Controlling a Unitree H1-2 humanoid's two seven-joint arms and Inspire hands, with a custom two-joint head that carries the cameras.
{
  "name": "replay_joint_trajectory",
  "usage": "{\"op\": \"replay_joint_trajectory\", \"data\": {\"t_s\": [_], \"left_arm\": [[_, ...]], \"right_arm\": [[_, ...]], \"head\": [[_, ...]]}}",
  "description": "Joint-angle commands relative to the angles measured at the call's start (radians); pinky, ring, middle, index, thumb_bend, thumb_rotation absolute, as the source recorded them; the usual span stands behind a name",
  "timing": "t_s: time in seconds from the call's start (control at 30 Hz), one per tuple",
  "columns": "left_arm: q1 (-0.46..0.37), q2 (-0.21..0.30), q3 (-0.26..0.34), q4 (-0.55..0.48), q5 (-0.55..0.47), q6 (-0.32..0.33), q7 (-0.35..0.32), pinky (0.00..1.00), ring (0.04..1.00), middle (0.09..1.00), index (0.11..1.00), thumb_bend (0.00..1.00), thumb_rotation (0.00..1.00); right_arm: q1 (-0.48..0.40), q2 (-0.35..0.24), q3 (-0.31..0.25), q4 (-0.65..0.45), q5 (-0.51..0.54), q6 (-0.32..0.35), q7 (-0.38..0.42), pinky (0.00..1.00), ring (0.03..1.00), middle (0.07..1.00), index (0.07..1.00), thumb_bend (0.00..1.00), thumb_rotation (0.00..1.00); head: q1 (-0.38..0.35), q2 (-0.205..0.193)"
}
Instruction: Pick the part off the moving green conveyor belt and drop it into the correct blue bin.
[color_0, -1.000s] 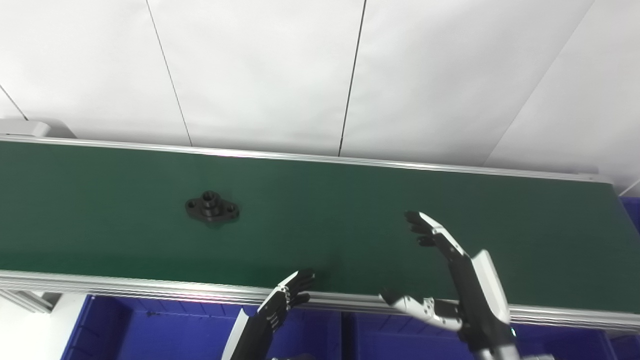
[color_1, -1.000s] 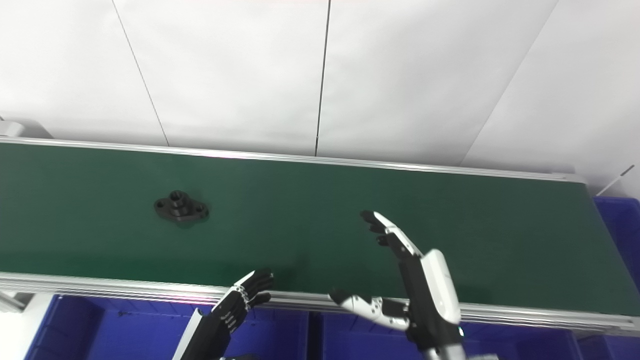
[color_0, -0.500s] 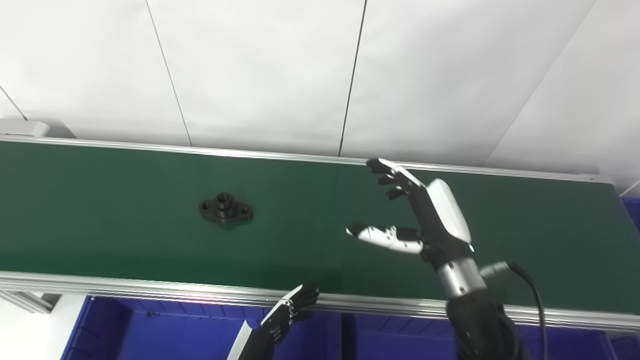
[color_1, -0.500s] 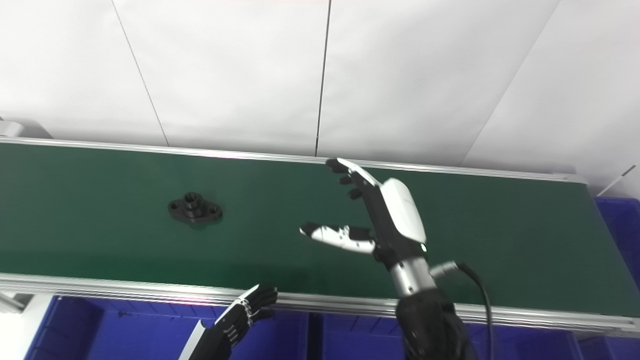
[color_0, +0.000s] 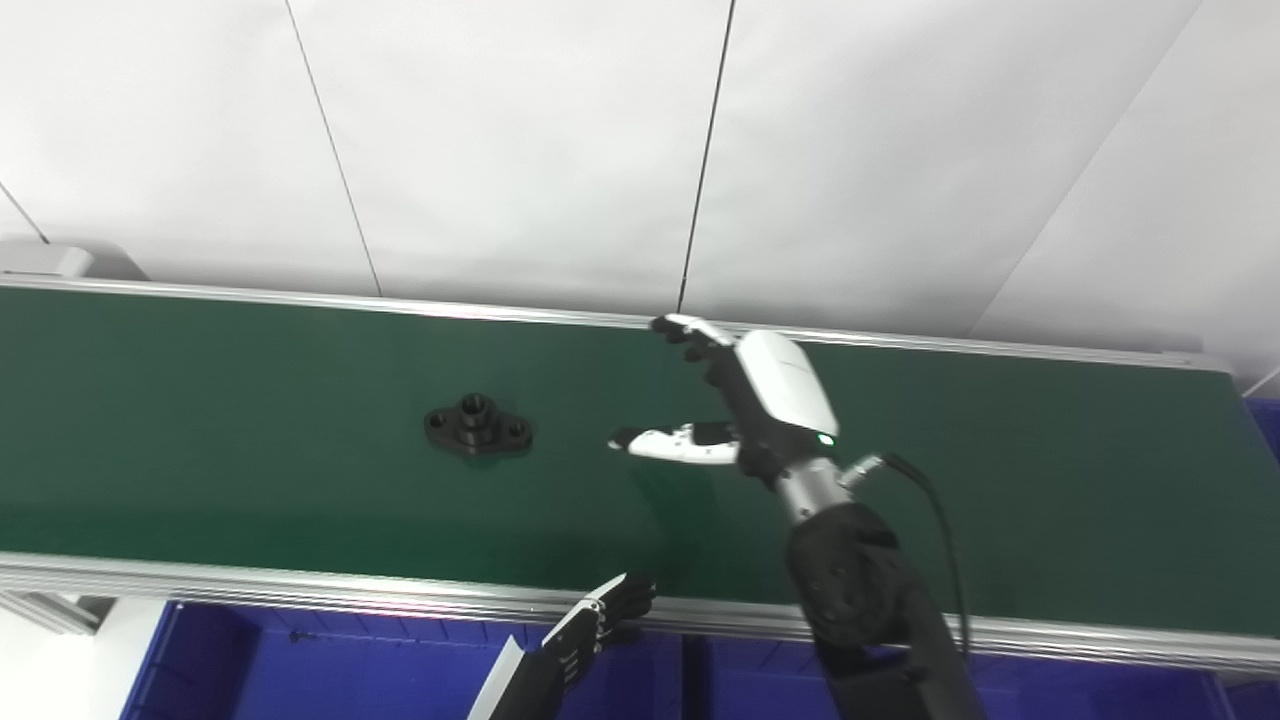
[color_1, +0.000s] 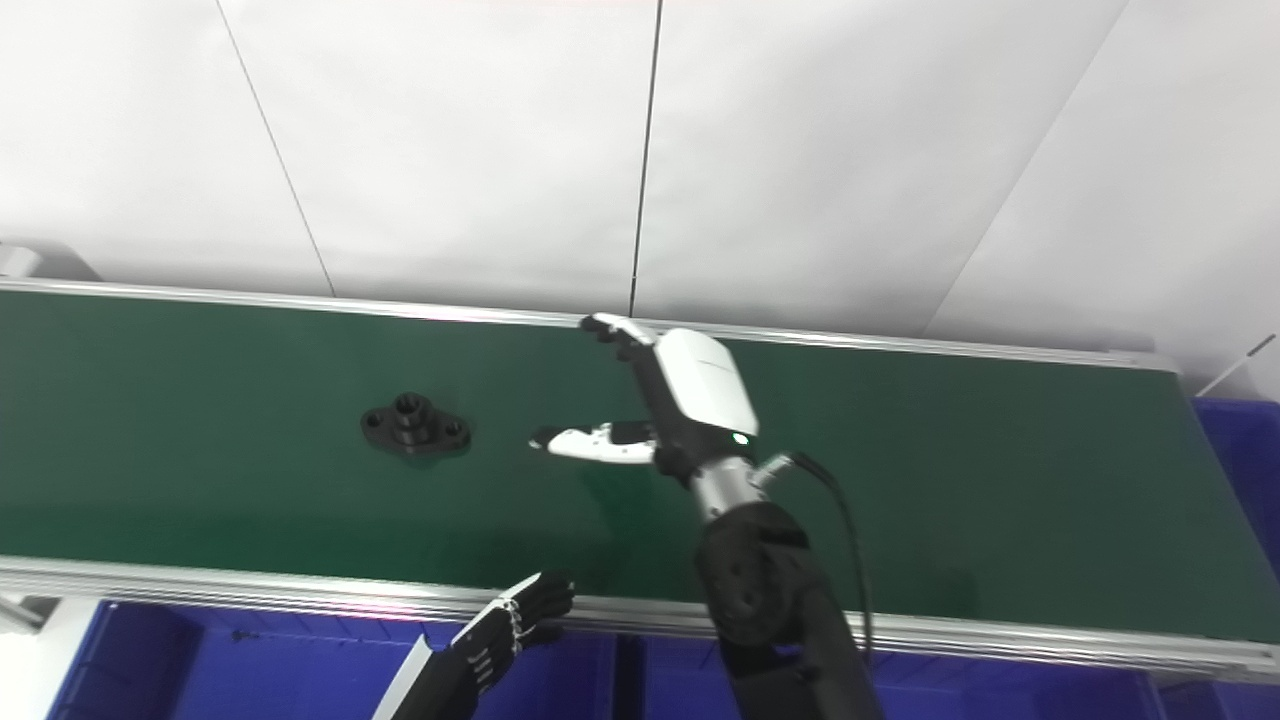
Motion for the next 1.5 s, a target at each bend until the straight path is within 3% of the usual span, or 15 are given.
{"op": "replay_joint_trajectory", "data": {"t_s": [0.0, 0.2, 0.37, 0.73, 0.9, 1.03, 1.17, 1.3, 1.47], "left_arm": [[0.002, -0.007, -0.012, -0.012, 0.016, -0.017, -0.002, 0.82, 0.869, 0.877, 0.864, 0.78, 0.64], [0.000, -0.011, -0.018, -0.010, 0.042, -0.022, 0.002, 0.80, 0.871, 0.889, 0.868, 0.76, 0.62], [-0.001, -0.016, -0.026, -0.013, 0.086, -0.018, 0.009, 0.79, 0.862, 0.882, 0.871, 0.79, 0.66], [-0.001, -0.027, -0.042, -0.018, 0.111, -0.003, 0.009, 0.78, 0.867, 0.890, 0.880, 0.80, 0.67], [0.002, -0.027, -0.049, -0.031, 0.117, 0.018, 0.002, 0.78, 0.865, 0.892, 0.883, 0.80, 0.67], [0.005, -0.029, -0.053, -0.035, 0.118, 0.028, 0.004, 0.77, 0.858, 0.888, 0.878, 0.80, 0.66], [0.007, -0.027, -0.055, -0.040, 0.121, 0.040, 0.003, 0.77, 0.861, 0.891, 0.880, 0.79, 0.66], [0.013, -0.024, -0.058, -0.040, 0.118, 0.031, 0.006, 0.78, 0.862, 0.891, 0.881, 0.78, 0.65], [0.024, -0.027, -0.058, -0.047, 0.105, 0.042, 0.006, 0.78, 0.861, 0.882, 0.880, 0.79, 0.64]], "right_arm": [[-0.053, 0.002, 0.019, 0.012, -0.036, 0.007, -0.024, 0.62, 0.753, 0.799, 0.832, 0.82, 0.53], [-0.108, -0.010, 0.078, 0.068, -0.120, 0.027, 0.006, 0.67, 0.777, 0.825, 0.847, 0.84, 0.55], [-0.148, -0.001, 0.110, 0.120, -0.148, 0.016, 0.003, 0.71, 0.781, 0.836, 0.839, 0.89, 0.56], [-0.170, 0.017, 0.148, 0.187, -0.149, -0.004, -0.025, 0.66, 0.749, 0.805, 0.825, 0.91, 0.56], [-0.171, 0.010, 0.155, 0.212, -0.124, -0.040, -0.072, 0.63, 0.718, 0.775, 0.809, 0.90, 0.54], [-0.167, 0.002, 0.171, 0.246, -0.106, -0.098, -0.159, 0.56, 0.655, 0.726, 0.784, 0.88, 0.52], [-0.156, -0.008, 0.186, 0.264, -0.102, -0.106, -0.189, 0.53, 0.631, 0.706, 0.766, 0.86, 0.49], [-0.141, -0.026, 0.199, 0.320, -0.087, -0.198, -0.319, 0.45, 0.547, 0.625, 0.695, 0.83, 0.43], [-0.140, -0.035, 0.210, 0.358, -0.085, -0.244, -0.392, 0.38, 0.474, 0.581, 0.659, 0.79, 0.44]], "head": [[0.006, 0.000], [0.012, -0.001], [0.019, -0.005], [0.035, -0.010], [0.046, -0.010], [0.056, -0.011], [0.056, -0.017], [0.063, -0.015], [0.066, -0.011]]}}
